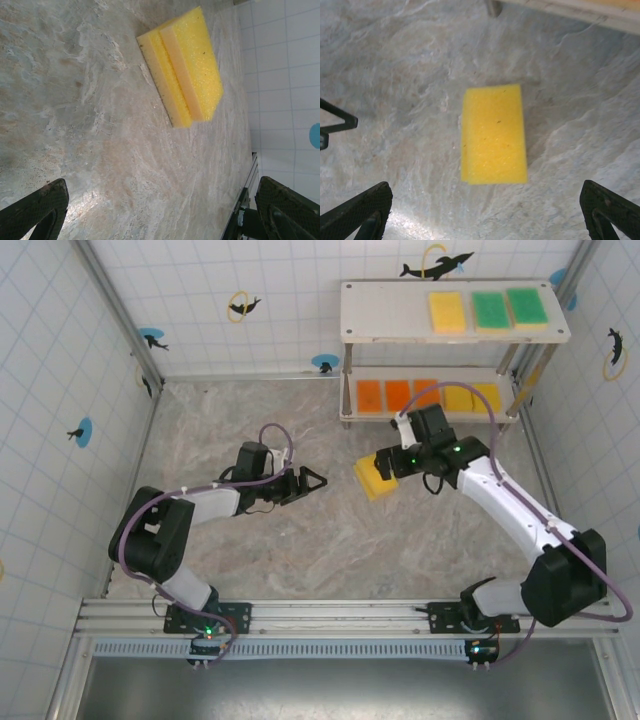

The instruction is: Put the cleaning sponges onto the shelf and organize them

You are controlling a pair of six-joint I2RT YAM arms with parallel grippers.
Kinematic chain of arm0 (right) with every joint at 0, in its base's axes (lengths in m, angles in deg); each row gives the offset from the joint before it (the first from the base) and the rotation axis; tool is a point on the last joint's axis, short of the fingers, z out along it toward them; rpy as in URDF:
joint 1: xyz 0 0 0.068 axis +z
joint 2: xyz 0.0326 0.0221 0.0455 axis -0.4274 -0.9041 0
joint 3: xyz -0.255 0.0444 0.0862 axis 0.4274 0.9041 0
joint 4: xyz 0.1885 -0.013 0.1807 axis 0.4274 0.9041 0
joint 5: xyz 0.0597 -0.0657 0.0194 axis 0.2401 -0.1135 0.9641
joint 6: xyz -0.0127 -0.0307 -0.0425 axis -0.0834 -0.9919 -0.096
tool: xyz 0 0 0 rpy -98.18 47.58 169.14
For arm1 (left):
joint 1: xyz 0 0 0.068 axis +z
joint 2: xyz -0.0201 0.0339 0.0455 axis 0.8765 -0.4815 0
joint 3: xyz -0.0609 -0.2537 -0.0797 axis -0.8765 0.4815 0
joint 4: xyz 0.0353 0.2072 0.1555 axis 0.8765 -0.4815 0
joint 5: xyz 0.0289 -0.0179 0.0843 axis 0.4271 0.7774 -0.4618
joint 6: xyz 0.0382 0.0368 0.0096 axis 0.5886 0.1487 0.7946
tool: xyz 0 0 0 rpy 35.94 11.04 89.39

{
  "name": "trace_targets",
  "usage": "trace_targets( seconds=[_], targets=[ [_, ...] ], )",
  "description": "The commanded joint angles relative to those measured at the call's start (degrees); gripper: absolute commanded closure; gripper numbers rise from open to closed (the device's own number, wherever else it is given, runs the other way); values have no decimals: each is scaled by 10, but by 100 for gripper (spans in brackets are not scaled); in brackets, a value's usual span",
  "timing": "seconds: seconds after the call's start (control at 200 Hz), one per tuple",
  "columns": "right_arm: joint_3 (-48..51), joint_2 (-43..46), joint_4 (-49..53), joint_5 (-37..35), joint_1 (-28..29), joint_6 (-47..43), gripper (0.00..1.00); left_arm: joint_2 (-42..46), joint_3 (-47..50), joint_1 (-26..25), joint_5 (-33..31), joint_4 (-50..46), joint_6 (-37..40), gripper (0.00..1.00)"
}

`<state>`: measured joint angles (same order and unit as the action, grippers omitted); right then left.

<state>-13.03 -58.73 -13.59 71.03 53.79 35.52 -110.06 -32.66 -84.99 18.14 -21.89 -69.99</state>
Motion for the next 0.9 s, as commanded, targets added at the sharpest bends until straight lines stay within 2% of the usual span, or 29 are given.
trace_targets(
  seconds=[0.0, 0.235, 0.456, 0.896],
  targets=[
    [19, -25, -33, 5, 16, 24, 1, 1, -8, 4, 6, -3, 4, 2],
    [5, -100, -26, -38, 54, 28, 1, 4, -6, 4, 4, -3, 2, 2],
    [-8, -154, -35, -55, 64, 32, 1, 7, -1, 4, 2, -8, 5, 2],
    [-11, -168, -41, -79, 64, 25, 1, -6, -6, 3, 4, -7, 8, 2]
  ],
)
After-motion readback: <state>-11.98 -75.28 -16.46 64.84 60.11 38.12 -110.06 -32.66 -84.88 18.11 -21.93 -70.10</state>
